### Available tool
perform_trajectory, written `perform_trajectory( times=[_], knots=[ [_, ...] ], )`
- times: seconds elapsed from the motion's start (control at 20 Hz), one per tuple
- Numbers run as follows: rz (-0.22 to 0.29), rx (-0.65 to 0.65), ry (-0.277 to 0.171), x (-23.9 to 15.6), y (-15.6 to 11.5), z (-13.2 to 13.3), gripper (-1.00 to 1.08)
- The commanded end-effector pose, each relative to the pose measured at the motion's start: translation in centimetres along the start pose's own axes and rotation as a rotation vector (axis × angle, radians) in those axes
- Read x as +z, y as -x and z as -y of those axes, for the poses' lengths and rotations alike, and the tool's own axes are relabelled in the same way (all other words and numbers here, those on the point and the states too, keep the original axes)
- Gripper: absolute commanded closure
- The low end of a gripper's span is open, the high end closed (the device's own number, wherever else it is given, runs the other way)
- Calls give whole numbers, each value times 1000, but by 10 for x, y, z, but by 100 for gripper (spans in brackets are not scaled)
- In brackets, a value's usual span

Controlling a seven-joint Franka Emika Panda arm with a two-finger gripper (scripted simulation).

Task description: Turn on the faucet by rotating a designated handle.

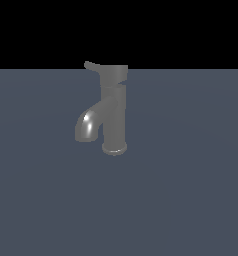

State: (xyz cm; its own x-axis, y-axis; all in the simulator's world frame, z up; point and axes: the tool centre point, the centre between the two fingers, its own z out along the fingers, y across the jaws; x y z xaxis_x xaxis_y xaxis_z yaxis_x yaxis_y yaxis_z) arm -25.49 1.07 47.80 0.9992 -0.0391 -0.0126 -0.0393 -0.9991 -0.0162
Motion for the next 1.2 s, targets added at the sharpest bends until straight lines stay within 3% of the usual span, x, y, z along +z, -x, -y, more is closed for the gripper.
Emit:
perform_trajectory(
  times=[0.0,0.5,1.15],
  knots=[
    [0,22,0,2,-2,4,108],
    [-1,186,-1,20,-20,34,108],
    [-4,471,-4,49,-62,79,108]
  ],
)
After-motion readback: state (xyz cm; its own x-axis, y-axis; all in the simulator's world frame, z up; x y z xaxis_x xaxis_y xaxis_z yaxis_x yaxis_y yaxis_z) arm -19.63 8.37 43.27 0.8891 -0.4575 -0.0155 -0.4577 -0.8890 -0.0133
